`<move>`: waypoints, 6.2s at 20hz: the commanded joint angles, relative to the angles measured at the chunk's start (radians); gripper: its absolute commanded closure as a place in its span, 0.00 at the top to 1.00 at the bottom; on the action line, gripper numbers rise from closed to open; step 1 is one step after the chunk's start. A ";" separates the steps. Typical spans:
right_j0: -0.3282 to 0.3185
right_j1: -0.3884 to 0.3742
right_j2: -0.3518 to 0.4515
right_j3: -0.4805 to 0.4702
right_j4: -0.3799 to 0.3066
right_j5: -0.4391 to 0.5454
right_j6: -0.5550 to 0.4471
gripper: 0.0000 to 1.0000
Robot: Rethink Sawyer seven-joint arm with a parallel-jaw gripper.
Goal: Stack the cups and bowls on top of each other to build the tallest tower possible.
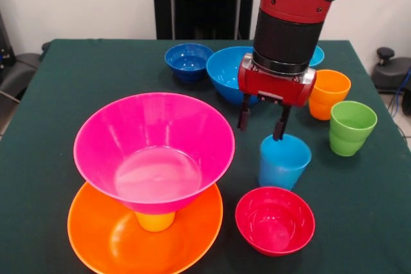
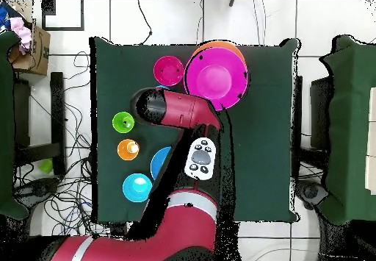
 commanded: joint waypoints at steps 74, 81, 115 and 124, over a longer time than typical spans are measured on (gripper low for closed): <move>0.139 0.211 -0.034 -0.115 0.070 0.080 0.181 0.00; 0.110 0.043 0.036 0.021 0.092 0.105 0.137 0.00; -0.196 -0.422 0.171 0.054 -0.078 0.651 -0.135 0.00; -0.391 -0.295 0.214 0.028 -0.359 0.399 -0.354 0.00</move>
